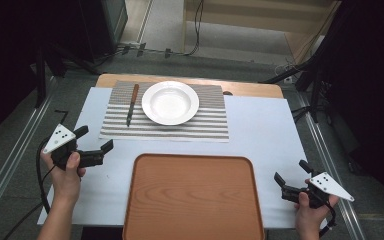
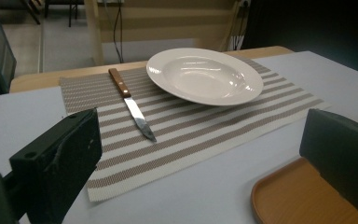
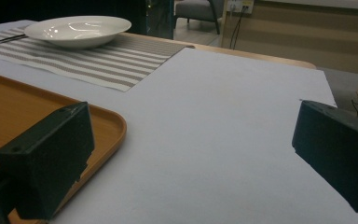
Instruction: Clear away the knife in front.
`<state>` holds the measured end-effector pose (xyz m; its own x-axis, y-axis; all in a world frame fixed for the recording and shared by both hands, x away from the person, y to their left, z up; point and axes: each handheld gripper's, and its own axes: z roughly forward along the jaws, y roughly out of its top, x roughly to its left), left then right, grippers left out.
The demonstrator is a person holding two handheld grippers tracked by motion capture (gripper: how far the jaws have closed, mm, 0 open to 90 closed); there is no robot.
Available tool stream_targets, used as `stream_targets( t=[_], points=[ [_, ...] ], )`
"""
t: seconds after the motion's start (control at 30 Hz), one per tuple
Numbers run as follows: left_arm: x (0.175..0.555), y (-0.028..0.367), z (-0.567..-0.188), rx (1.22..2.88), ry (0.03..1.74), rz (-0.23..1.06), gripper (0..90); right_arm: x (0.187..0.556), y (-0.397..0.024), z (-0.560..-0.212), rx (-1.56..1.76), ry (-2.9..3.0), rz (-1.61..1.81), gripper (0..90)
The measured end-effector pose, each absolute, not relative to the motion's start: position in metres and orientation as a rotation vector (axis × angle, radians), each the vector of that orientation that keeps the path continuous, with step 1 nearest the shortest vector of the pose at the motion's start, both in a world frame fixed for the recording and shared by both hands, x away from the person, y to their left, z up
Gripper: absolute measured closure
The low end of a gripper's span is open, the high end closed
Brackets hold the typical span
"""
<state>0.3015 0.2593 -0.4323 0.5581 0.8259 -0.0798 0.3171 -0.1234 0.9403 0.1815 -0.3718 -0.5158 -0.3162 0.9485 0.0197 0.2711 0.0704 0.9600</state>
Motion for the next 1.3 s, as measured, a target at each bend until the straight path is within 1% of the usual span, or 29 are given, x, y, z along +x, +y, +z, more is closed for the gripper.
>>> stream_targets(
  t=[0.3, 0.6, 0.67, 0.93, 1.1, 1.2, 1.3],
  points=[
    [0.329, 0.247, -0.424, 1.712, 0.951, 0.566, 0.0, 0.182, -0.372, -0.516, 1.223, 1.678, 1.278, 0.0],
    [0.359, 0.236, -0.421, 1.711, 0.971, 0.523, 0.0, 0.182, -0.371, -0.516, 1.217, 1.683, 1.271, 0.0],
    [0.366, 0.234, -0.420, 1.716, 0.987, 0.530, 2.0, 0.182, -0.371, -0.516, 1.215, 1.685, 1.270, 0.0],
    [0.390, 0.226, -0.410, 1.705, 1.010, 0.519, 3.3, 0.183, -0.371, -0.516, 1.214, 1.686, 1.275, 0.0],
    [0.407, 0.223, -0.406, 1.702, 1.085, 0.538, 13.2, 0.183, -0.371, -0.516, 1.216, 1.690, 1.272, 0.0],
    [0.418, 0.221, -0.405, 1.727, 1.121, 0.551, 18.5, 0.183, -0.371, -0.516, 1.216, 1.691, 1.272, 0.0],
    [0.431, 0.219, -0.406, 1.750, 1.150, 0.533, 22.9, 0.183, -0.371, -0.516, 1.216, 1.693, 1.269, 0.0]
  ],
)
